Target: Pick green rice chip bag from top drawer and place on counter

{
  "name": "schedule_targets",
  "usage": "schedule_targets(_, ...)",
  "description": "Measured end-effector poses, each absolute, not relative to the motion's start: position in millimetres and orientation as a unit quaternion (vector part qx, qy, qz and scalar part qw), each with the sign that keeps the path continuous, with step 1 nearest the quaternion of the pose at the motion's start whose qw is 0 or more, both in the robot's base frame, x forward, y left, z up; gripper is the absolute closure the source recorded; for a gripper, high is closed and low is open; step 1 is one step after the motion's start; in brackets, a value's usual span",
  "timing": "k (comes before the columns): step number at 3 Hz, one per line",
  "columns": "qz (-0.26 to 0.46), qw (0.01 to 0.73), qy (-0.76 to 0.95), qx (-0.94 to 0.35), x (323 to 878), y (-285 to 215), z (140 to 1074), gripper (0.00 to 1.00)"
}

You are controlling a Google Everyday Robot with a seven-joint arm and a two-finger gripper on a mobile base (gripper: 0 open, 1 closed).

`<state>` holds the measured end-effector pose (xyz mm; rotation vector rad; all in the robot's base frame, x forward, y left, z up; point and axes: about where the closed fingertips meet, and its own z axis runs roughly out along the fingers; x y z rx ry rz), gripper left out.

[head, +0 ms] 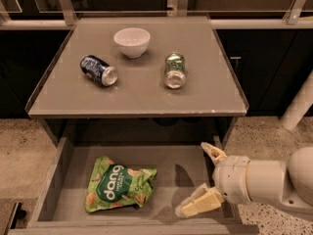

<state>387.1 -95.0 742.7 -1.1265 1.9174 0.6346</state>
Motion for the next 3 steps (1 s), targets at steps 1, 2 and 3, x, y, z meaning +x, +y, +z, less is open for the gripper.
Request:
schedule_targets(1, 0.250, 0.404, 0.763, -0.439, 397.6, -96.6, 717.1, 0.00)
schedule_targets(2, 0.204, 0.378, 0.775, -0.464, 429.1, -87.0, 684.1, 0.00)
schedule_targets(3, 0.148, 0.357, 0.782, -0.489, 461.3, -75.9, 658.2, 0.00)
